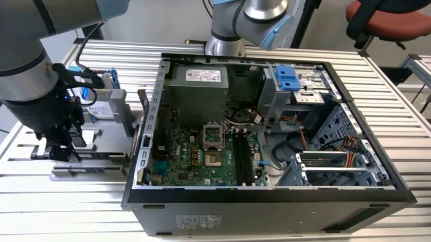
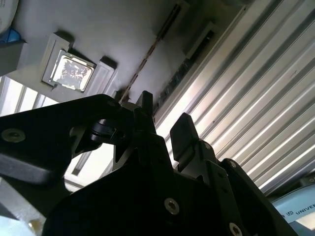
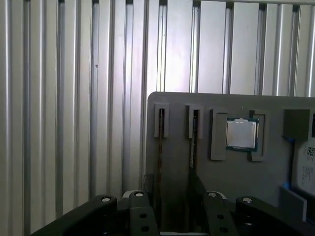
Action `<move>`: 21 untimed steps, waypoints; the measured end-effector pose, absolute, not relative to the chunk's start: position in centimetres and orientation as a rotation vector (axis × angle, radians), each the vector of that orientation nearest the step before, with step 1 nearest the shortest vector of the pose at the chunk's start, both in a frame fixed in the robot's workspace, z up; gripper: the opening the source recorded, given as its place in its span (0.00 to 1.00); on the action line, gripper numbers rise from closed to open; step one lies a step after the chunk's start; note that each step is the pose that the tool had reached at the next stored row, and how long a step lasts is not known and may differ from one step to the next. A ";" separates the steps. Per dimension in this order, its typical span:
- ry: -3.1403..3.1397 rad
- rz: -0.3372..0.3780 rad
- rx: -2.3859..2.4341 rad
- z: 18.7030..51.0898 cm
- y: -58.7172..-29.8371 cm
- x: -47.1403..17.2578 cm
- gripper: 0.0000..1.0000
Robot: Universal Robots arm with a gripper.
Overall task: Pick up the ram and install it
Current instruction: 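Pick up the ram and move it above insertion slot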
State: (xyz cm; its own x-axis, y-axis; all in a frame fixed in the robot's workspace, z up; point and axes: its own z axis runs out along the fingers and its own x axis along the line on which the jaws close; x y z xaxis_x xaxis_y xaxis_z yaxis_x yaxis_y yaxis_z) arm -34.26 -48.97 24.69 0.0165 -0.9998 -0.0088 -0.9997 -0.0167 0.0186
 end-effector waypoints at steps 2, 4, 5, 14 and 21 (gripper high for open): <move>-2.198 -0.030 2.234 24.5 -49.0 -34.3 1.00; -2.199 -0.030 2.233 24.3 -49.1 -34.3 1.00; -2.200 -0.030 2.232 24.2 -49.1 -34.3 1.00; -2.207 -0.030 2.226 23.3 -49.5 -34.2 1.00; -2.214 -0.030 2.219 22.7 -49.8 -34.1 1.00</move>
